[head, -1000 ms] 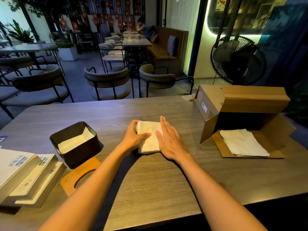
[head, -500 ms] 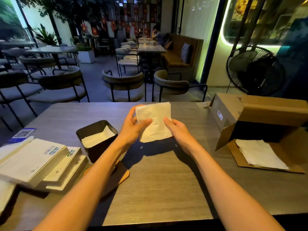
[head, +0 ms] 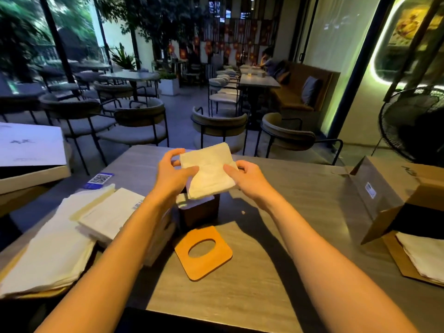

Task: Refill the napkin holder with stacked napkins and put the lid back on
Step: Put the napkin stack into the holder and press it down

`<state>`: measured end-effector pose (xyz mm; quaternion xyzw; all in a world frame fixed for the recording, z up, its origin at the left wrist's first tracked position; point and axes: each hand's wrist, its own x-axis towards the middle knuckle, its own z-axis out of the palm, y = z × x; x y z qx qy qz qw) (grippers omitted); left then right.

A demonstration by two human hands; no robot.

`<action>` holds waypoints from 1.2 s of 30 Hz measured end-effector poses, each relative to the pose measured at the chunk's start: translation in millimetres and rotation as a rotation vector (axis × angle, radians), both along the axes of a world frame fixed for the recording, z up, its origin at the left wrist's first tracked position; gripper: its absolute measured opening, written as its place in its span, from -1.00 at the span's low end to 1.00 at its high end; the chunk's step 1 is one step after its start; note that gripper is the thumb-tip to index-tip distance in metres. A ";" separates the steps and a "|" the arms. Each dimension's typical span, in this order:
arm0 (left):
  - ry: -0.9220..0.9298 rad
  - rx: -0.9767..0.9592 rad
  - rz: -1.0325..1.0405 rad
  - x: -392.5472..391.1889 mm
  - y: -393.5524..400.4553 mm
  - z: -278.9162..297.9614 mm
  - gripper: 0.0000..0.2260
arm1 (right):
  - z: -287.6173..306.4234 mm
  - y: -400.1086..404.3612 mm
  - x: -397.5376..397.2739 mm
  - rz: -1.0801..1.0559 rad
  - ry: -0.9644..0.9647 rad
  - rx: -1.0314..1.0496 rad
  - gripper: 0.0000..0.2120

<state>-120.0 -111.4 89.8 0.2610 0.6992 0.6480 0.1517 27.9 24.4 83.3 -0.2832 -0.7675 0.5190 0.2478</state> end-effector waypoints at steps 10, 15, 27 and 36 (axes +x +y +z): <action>0.347 -0.542 0.035 -21.7 -8.6 -21.2 -0.36 | -19.6 -16.8 -42.7 0.004 -0.386 0.501 -0.77; 0.350 -0.484 -0.049 -7.8 9.2 -25.2 -0.36 | -14.9 -9.5 -15.0 -0.046 -0.414 0.658 -0.79; 0.480 -0.337 -0.410 85.6 91.1 -27.1 -0.43 | -15.2 46.3 108.4 -0.284 -0.517 0.503 -0.80; 0.482 -0.283 -0.378 121.2 111.2 -28.1 -0.59 | -10.1 53.6 150.3 -0.362 -0.506 0.383 -0.86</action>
